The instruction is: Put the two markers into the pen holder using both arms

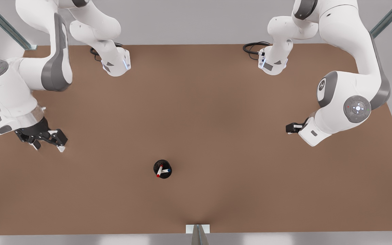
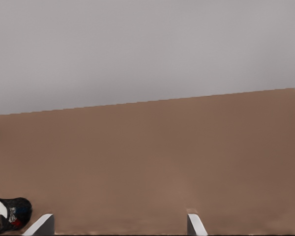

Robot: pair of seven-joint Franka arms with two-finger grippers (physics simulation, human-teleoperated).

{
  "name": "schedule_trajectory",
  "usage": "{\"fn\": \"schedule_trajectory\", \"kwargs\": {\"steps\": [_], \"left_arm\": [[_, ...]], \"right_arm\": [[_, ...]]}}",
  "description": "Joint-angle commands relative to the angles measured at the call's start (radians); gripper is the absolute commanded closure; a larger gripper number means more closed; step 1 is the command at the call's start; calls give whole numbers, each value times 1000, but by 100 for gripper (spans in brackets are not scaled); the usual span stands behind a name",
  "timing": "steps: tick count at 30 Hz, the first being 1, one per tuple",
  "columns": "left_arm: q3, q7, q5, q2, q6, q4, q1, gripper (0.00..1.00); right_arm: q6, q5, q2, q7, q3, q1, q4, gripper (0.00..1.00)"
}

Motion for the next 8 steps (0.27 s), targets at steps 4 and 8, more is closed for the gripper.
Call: {"fn": "schedule_trajectory", "kwargs": {"steps": [4, 8], "left_arm": [[0, 23, -4, 12, -24, 1, 0, 0], [-2, 24, -4, 21, -24, 1, -1, 0]], "right_arm": [[-295, 41, 43, -125, -14, 43, 51, 0], [-298, 45, 43, -87, -4, 56, 48, 0]]}}
